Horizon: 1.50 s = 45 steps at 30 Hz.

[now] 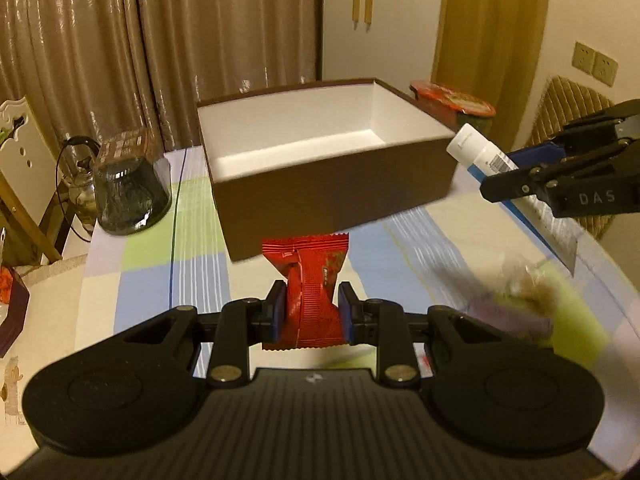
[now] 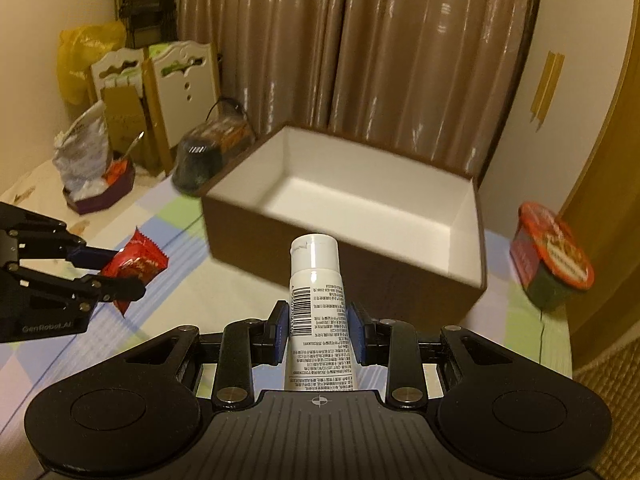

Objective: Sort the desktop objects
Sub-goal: 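Carry the red candy and white tube with both grippers over the brown box, then open the left gripper to drop the candy while the right gripper releases the tube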

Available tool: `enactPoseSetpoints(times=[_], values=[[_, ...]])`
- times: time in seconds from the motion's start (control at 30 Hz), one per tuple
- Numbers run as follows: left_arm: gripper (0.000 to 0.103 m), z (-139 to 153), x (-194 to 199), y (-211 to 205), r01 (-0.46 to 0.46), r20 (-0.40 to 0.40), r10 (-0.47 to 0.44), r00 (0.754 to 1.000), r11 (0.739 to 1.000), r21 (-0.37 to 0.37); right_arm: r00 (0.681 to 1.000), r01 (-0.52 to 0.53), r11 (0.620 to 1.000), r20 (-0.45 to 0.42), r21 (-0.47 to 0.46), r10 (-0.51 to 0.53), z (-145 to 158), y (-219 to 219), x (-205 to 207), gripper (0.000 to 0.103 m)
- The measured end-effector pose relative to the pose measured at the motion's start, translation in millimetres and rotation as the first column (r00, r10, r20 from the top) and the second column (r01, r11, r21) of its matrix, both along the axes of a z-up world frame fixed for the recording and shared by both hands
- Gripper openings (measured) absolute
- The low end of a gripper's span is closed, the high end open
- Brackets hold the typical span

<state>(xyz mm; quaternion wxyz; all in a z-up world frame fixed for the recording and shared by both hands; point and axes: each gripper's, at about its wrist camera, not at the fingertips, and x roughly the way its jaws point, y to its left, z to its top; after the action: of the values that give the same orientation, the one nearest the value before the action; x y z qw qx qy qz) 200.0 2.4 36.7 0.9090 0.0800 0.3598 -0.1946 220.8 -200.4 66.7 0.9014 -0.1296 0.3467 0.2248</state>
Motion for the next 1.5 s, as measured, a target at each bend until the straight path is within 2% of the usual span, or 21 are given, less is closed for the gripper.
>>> enactPoseSetpoints(times=[0.13, 0.33, 0.5, 0.73, 0.9, 1.07, 1.5], values=[[0.023, 16.2, 31.2, -7.5, 0.002, 0.033, -0.002, 0.999, 1.0, 0.003, 1.0, 0.009, 1.0, 0.015, 0.022, -0.009, 9.8, -4.4, 37.8, 0.031], [0.023, 40.8, 98.4, -24.8, 0.023, 0.073, -0.023, 0.997, 1.0, -0.009, 0.999, 0.045, 0.997, 0.025, 0.058, -0.046, 20.8, -6.9, 102.1, 0.031], [0.023, 55.3, 163.7, -37.1, 0.043, 0.08, -0.042, 0.996, 0.999, -0.013, 0.998, 0.068, 0.994, -0.006, 0.082, -0.068, 14.8, -2.9, 155.2, 0.031], [0.023, 30.7, 232.8, -52.3, 0.039, 0.027, -0.039, 0.999, 0.999, 0.006, 0.991, 0.099, 0.992, -0.094, 0.076, -0.092, -20.6, 2.2, 208.5, 0.031], [0.023, 2.6, 251.7, -63.8, 0.048, -0.017, -0.048, 0.999, 0.998, 0.048, 0.98, 0.126, 0.989, -0.162, 0.076, -0.112, -49.2, -0.4, 232.2, 0.031], [0.023, -16.5, 266.4, -71.5, 0.06, -0.044, -0.057, 0.997, 0.995, 0.075, 0.973, 0.142, 0.988, -0.194, 0.064, -0.127, -62.9, -5.3, 246.5, 0.031], [0.024, -38.0, 279.8, -86.5, 0.079, -0.083, -0.07, 0.994, 0.99, 0.114, 0.965, 0.14, 0.989, -0.229, 0.035, -0.129, -78.9, -7.1, 256.3, 0.031]])
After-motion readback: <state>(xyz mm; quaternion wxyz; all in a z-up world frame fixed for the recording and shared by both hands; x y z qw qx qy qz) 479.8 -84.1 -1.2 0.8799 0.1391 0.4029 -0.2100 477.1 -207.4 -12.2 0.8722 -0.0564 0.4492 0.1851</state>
